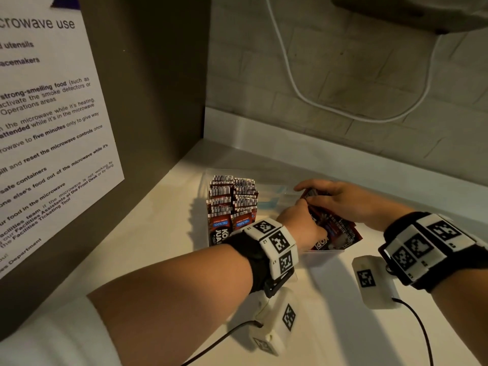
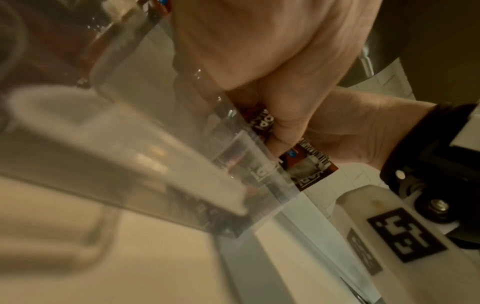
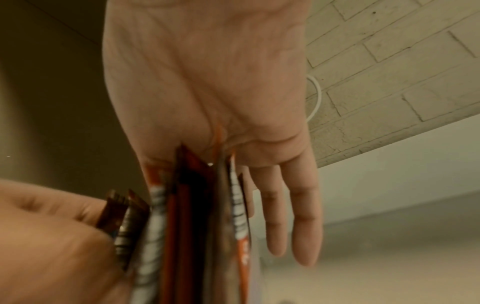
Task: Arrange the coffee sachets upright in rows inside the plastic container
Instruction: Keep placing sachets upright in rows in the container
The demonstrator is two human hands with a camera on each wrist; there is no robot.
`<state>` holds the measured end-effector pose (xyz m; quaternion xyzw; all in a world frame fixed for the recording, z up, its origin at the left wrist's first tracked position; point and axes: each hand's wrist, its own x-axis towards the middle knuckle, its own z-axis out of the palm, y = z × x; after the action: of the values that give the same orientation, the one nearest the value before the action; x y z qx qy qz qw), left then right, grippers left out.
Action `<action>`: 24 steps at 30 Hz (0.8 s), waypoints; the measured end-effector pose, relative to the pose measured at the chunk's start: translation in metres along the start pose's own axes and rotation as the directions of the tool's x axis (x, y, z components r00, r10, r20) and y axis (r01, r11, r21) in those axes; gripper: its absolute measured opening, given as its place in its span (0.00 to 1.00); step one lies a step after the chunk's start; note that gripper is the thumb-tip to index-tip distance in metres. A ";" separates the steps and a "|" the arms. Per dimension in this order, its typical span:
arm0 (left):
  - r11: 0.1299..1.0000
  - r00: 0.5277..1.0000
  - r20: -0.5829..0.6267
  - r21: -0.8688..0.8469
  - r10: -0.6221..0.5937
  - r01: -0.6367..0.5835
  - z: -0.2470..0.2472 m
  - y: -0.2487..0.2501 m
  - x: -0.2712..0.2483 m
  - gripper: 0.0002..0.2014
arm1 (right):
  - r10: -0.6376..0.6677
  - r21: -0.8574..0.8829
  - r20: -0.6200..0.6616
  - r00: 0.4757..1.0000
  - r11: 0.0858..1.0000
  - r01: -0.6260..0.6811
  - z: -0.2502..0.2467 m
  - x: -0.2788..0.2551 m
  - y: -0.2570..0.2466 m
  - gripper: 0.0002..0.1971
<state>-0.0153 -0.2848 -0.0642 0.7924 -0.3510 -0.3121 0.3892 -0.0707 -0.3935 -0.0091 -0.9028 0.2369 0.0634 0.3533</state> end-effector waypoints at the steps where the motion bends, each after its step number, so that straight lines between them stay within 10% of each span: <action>1: 1.000 1.000 -0.008 0.000 -0.008 0.008 0.000 0.001 0.001 0.32 | 0.006 -0.002 -0.002 1.000 1.000 -0.006 0.000 0.000 0.000 0.12; 11: 0.994 0.995 0.003 0.030 -0.101 0.101 0.002 0.007 0.005 0.18 | 0.183 0.065 0.064 0.981 0.980 -0.187 -0.008 -0.012 -0.001 0.36; 24: 0.954 0.988 -0.102 -0.286 -0.118 0.084 0.001 0.003 0.003 0.13 | 0.027 0.057 0.164 0.986 0.998 -0.037 -0.011 -0.018 0.008 0.31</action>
<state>-0.0158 -0.2888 -0.0632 0.7632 -0.2384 -0.3308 0.5013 -0.0911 -0.3990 -0.0014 -0.8798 0.2235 0.1354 0.3971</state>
